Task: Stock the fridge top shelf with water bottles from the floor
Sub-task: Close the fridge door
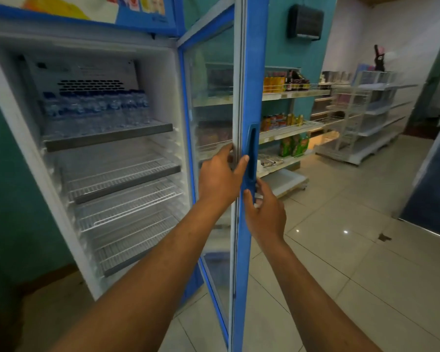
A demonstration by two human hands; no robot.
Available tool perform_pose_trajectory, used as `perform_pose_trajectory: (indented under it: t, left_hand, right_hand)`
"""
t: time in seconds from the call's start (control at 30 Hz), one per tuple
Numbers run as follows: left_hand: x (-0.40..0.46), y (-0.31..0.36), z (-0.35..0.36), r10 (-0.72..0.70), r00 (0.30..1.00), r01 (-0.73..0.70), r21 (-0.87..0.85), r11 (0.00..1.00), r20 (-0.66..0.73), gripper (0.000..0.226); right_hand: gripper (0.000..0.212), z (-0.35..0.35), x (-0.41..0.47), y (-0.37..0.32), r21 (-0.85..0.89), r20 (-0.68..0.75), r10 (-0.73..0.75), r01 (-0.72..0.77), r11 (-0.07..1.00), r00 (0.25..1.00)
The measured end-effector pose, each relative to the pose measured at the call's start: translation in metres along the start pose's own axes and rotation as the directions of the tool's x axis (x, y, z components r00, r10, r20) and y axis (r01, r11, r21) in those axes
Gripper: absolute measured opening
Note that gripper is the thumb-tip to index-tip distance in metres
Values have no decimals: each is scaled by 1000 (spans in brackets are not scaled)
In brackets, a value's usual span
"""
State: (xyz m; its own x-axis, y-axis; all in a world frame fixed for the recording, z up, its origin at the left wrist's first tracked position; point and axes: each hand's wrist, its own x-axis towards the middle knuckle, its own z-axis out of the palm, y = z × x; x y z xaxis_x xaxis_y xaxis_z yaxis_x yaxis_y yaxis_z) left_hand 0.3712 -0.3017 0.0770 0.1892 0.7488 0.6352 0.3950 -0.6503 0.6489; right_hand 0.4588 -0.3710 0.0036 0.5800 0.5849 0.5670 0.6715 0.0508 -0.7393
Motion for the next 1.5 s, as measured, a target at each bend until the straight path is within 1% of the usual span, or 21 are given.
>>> perform_pose_trajectory:
  t: [0.07,0.13,0.2,0.27,0.37,0.43,0.57,0.67,0.8,0.97,1.03,1.17,1.27,1.33,1.4,1.5]
  left_hand:
    - [-6,-13,-16,-12,997,11,-9,1000,-76,44]
    - [-13,-28,-36,-25,991,27,18,999,-130,44]
    - [-18,-44,-60,-30,986,36,36,999,-162,41]
    - [-20,-60,-87,-35,983,42,33,999,-179,32]
    - [-19,-83,-125,-73,973,87,53,995,-220,26]
    - [-18,-98,-149,-122,959,142,62,988,-255,24]
    - [-17,-132,-192,-197,919,237,80,968,-342,24]
    - [-14,-162,-218,-217,900,290,148,945,-378,20]
    - [0,-203,-246,-258,866,351,154,924,-428,22]
    - [33,-256,-284,-339,850,405,91,910,-403,32]
    - [50,-280,-300,-353,858,423,122,898,-374,35]
    - [77,-320,-321,-367,868,441,181,879,-334,49]
    - [97,-350,-330,-403,855,464,134,876,-327,52]
    - [107,-363,-333,-408,848,468,114,876,-338,48]
    - [118,-373,-333,-409,838,469,96,878,-361,40]
    - [131,-384,-330,-418,811,488,79,869,-410,32]
  right_hand:
    - [24,11,-8,-11,54,27,-17,15,998,999]
    - [20,25,-13,-21,119,80,-54,45,992,995]
    - [24,43,-19,-32,198,140,-109,80,977,984]
    - [34,66,-25,-44,272,203,-159,101,957,966]
    - [41,101,-30,-68,336,269,-228,131,933,936]
    - [41,125,-32,-85,339,293,-251,145,929,923]
    - [34,172,-41,-117,339,334,-227,108,935,915]
    - [34,208,-46,-139,341,369,-230,100,935,901]
    - [34,255,-51,-172,331,395,-229,95,939,890]
    - [33,317,-46,-202,297,439,-238,110,948,866]
    - [30,348,-42,-212,291,443,-244,119,949,862]
    - [19,397,-36,-221,304,432,-259,131,944,864]
    - [16,431,-29,-222,248,502,-261,152,957,825]
    - [15,450,-21,-223,221,523,-263,169,961,811]
    - [14,468,-14,-226,208,529,-264,178,962,806]
    - [16,489,-5,-230,207,539,-287,205,957,792]
